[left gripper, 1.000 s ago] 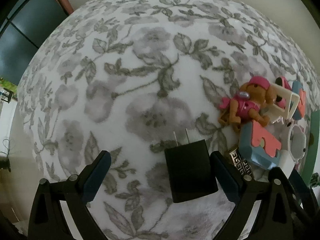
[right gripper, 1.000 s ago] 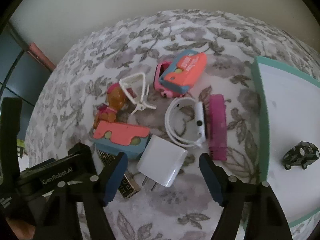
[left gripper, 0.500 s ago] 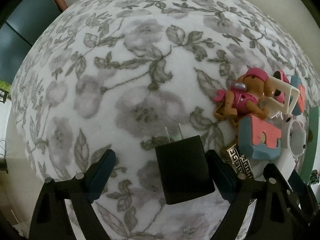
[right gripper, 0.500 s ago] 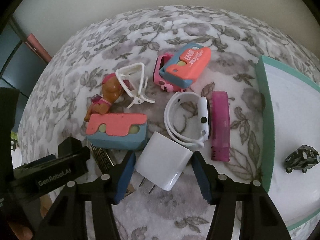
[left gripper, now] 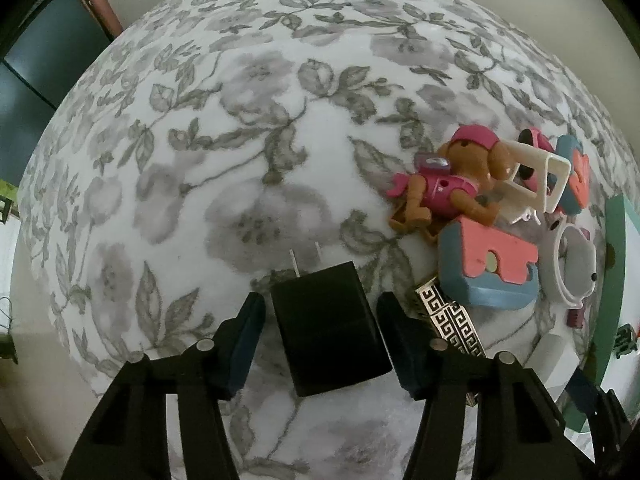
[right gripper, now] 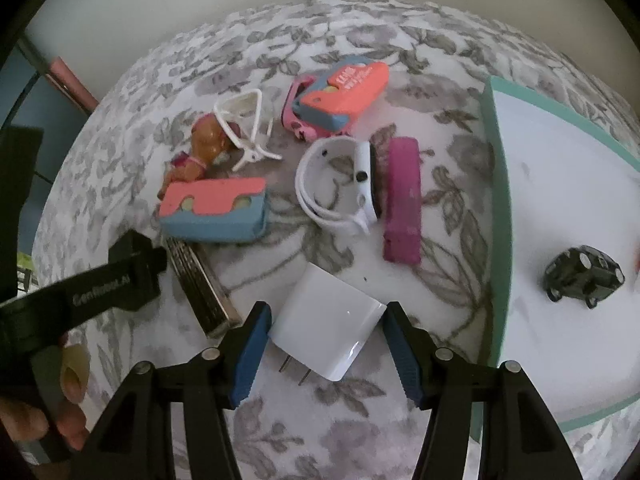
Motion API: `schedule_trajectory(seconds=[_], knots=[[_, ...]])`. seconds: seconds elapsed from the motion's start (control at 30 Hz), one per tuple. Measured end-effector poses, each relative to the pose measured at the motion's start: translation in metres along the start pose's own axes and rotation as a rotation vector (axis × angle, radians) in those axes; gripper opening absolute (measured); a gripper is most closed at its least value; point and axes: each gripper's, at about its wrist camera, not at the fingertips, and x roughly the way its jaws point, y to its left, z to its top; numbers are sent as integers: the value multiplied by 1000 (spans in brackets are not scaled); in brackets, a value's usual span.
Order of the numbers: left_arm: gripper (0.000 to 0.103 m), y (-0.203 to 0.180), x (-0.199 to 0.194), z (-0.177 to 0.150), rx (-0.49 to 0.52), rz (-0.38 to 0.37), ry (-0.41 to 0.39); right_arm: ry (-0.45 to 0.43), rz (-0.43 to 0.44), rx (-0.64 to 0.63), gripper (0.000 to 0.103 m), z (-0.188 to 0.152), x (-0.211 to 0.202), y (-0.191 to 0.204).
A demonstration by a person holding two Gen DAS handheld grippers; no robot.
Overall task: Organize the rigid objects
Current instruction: 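Grasp the black charger with the left tool while the right tool grasps the white charger, then lift both chargers and carry them over the tray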
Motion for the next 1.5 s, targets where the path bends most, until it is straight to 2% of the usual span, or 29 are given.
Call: schedule_trajectory(seconds=[0.07, 0.3, 0.5, 0.57, 0.6, 0.67, 1.1, 1.3, 1.5], knots=[[60, -3, 1, 0, 0, 0, -5, 2, -9, -3, 61, 1, 1, 1], [60, -5, 3, 2, 8, 9, -14, 3, -119, -107, 60, 4, 11, 24], [60, -4, 1, 5, 29, 27, -25, -2, -133, -122, 60, 5, 13, 32], [58, -7, 0, 4, 31, 26, -29, -7, -139, -131, 60, 1, 11, 32], [53, -9, -1, 3, 30, 14, -29, -9, -138, -132, 60, 0, 11, 33], [42, -9, -4, 1, 32, -7, -30, -10, -132, -130, 60, -1, 10, 33], [42, -16, -21, 1, -20, -60, -49, -13, -26, -40, 59, 2, -2, 5], [42, -19, -60, 7, -28, -71, -142, -52, 22, 21, 59, 8, -29, -12], [42, -27, -102, 14, 8, -123, -231, -175, 40, 72, 59, 13, -76, -31]])
